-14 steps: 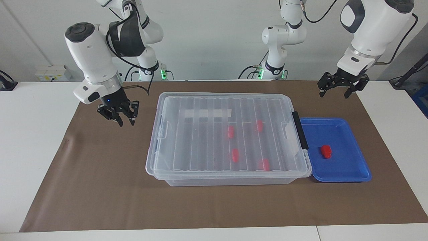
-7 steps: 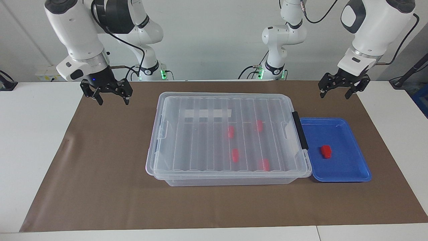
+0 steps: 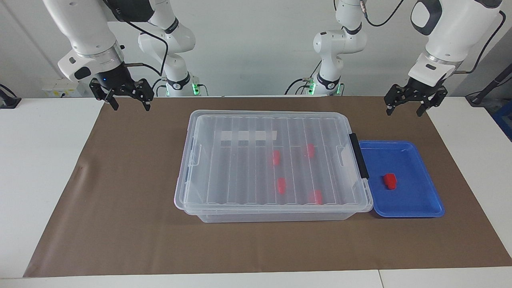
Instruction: Place red block in blue tray from box
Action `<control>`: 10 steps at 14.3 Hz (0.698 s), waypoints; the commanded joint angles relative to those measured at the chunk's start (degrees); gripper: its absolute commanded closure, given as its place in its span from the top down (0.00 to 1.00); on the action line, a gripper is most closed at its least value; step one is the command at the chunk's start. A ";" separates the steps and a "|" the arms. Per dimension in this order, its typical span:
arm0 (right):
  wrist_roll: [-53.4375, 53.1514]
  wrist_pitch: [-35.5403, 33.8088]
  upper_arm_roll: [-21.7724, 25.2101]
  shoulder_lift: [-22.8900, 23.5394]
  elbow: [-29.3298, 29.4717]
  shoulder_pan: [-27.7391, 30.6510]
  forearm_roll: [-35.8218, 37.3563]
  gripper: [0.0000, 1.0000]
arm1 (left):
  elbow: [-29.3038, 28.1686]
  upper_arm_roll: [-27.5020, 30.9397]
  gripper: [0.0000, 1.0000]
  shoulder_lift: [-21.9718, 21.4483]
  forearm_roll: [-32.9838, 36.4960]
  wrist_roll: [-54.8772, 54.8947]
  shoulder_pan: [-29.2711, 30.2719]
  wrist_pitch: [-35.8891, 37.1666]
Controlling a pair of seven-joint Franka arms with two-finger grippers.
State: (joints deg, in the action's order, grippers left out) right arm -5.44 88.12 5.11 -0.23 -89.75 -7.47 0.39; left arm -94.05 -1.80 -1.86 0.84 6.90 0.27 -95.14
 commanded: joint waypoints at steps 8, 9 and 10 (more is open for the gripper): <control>0.61 0.30 -0.19 -1.09 -1.83 1.32 0.32 1.00 | 0.01 0.30 1.00 -0.69 -0.40 -0.31 -0.10 0.48; 0.61 0.30 -0.19 -1.09 -1.83 1.32 0.32 1.00 | 0.01 0.30 1.00 -0.69 -0.40 -0.31 -0.18 0.48; 0.70 0.30 -0.19 -1.09 -1.83 1.32 0.40 1.00 | 0.01 0.30 1.00 -0.69 -0.40 -0.31 -0.19 0.57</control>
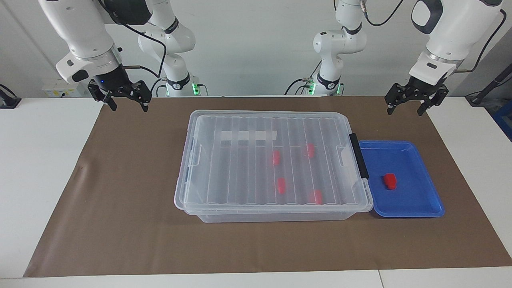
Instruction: Place red block in blue tray from box
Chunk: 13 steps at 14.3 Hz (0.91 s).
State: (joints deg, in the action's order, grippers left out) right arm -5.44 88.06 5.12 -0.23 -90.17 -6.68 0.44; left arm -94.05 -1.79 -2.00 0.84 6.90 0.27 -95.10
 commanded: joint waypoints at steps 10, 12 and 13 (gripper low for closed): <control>4.56 0.10 -0.11 -1.09 -1.41 2.02 0.70 1.00 | 0.01 0.29 1.00 -0.55 -0.40 -0.31 -0.18 0.53; 4.47 0.01 -0.11 -1.09 -1.41 2.02 0.70 1.00 | 0.01 0.29 1.00 -0.55 -0.40 -0.31 -0.18 0.53; 4.47 0.01 -0.11 -1.09 -1.41 2.02 0.70 1.00 | 0.01 0.29 1.00 -0.55 -0.40 -0.31 -0.18 0.53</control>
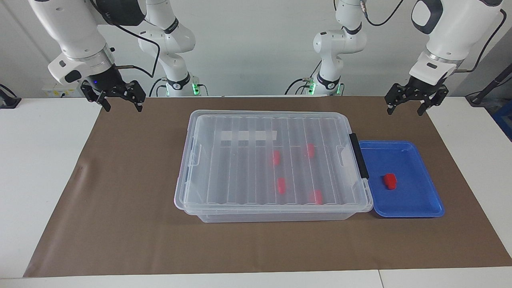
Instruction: Place red block in blue tray from box
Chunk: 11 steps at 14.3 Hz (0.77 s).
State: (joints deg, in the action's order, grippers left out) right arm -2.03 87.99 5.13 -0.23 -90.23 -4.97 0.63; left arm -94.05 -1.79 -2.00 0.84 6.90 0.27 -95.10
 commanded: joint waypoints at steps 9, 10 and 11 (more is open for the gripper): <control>0.63 0.34 -0.21 -1.00 -0.91 0.31 0.33 1.00 | 0.01 0.29 1.00 -0.54 -0.40 -0.31 -0.18 0.53; 0.36 0.51 -0.21 -1.00 -0.82 0.31 0.33 1.00 | 0.01 0.29 1.00 -0.54 -0.40 -0.31 -0.18 0.53; 0.36 0.34 -0.30 -1.00 -0.82 0.22 0.33 1.00 | 0.01 0.29 1.00 -0.54 -0.40 -0.31 -0.18 0.53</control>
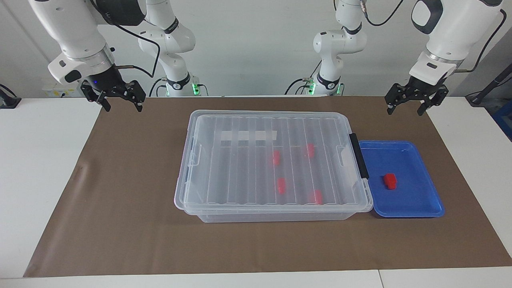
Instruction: Place red block in blue tray from box
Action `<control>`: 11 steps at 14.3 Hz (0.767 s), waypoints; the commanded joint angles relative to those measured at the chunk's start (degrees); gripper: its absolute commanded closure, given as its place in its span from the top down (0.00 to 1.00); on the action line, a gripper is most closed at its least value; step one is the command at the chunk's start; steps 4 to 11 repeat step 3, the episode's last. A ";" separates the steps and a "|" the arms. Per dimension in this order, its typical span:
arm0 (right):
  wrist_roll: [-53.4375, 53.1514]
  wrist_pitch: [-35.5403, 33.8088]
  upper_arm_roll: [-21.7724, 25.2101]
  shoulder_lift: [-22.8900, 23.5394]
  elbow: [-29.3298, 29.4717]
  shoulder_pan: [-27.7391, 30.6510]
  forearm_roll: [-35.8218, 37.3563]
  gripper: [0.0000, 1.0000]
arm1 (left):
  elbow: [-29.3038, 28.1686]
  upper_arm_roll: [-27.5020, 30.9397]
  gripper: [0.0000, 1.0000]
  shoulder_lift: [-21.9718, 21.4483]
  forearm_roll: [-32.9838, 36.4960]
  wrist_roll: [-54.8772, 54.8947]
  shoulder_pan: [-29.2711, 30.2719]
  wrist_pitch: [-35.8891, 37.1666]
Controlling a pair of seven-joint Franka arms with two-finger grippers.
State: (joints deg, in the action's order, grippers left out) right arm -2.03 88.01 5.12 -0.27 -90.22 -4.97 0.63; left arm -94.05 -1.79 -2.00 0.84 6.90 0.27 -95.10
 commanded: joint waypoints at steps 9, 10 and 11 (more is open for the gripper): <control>0.45 -0.03 -0.29 -1.05 -0.92 0.14 0.33 1.00 | 0.01 0.29 1.00 -0.54 -0.40 -0.31 -0.18 0.44; 0.45 -0.03 -0.29 -1.05 -0.92 0.14 0.33 1.00 | 0.01 0.29 1.00 -0.54 -0.40 -0.31 -0.18 0.44; 0.45 -0.03 -0.29 -1.05 -0.92 0.14 0.33 1.00 | 0.01 0.29 1.00 -0.54 -0.40 -0.31 -0.18 0.44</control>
